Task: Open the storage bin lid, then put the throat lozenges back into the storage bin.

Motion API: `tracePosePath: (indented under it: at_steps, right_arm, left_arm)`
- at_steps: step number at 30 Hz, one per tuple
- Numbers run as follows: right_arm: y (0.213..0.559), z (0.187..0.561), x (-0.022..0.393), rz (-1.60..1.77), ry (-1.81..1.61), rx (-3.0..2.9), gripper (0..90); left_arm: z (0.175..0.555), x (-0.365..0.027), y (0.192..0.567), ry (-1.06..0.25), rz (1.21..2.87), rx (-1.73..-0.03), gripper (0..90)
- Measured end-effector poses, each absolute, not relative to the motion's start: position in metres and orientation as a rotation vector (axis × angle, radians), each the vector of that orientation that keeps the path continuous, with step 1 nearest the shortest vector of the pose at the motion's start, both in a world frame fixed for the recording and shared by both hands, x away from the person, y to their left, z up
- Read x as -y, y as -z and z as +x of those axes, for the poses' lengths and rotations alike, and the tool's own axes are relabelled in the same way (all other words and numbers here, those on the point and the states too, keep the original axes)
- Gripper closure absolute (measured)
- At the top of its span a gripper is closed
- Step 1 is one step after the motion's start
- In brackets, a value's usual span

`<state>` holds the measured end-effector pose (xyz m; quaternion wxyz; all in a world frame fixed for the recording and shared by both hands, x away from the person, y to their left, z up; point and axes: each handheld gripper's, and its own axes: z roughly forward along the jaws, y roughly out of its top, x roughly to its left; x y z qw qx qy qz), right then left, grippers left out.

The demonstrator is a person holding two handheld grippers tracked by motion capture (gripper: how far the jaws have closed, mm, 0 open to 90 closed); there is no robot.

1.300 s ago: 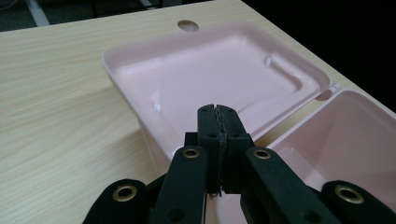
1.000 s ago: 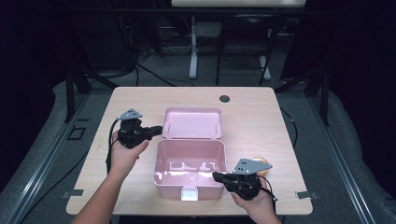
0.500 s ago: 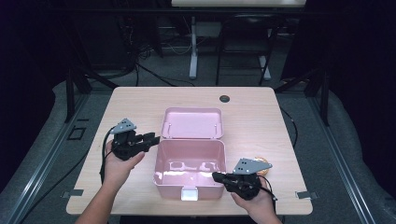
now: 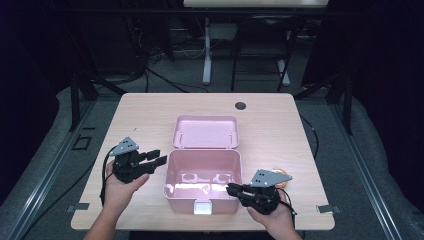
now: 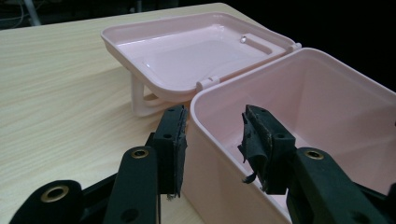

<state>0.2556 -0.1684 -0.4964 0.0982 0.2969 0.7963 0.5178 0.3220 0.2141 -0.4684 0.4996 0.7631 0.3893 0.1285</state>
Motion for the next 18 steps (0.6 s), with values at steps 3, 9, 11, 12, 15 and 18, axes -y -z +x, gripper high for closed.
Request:
tracePosePath:
  at_steps: [3, 9, 11, 12, 15, 18]
  right_arm:
    - [0.491, 0.256, 0.174, 0.895, -1.558, -2.320, 80.0]
    - [0.482, 0.257, 0.188, 0.931, -1.581, -2.254, 74.2]
    - [0.480, 0.258, 0.193, 0.943, -1.585, -2.230, 71.3]
    - [0.479, 0.259, 0.195, 0.950, -1.586, -2.223, 69.7]
    - [0.478, 0.262, 0.199, 0.982, -1.584, -2.206, 64.3]
    - [0.477, 0.265, 0.202, 1.005, -1.576, -2.195, 58.4]
  left_arm:
    - [0.319, -0.214, 0.468, -0.313, 1.849, -0.940, 59.3]
    - [0.314, -0.214, 0.468, -0.315, 1.848, -0.924, 56.7]
    - [0.314, -0.215, 0.469, -0.308, 1.858, -0.922, 55.2]
    - [0.315, -0.215, 0.469, -0.308, 1.858, -0.926, 54.7]
    - [0.314, -0.218, 0.470, -0.321, 1.853, -0.939, 52.8]
    - [0.314, -0.220, 0.469, -0.326, 1.840, -0.940, 50.4]
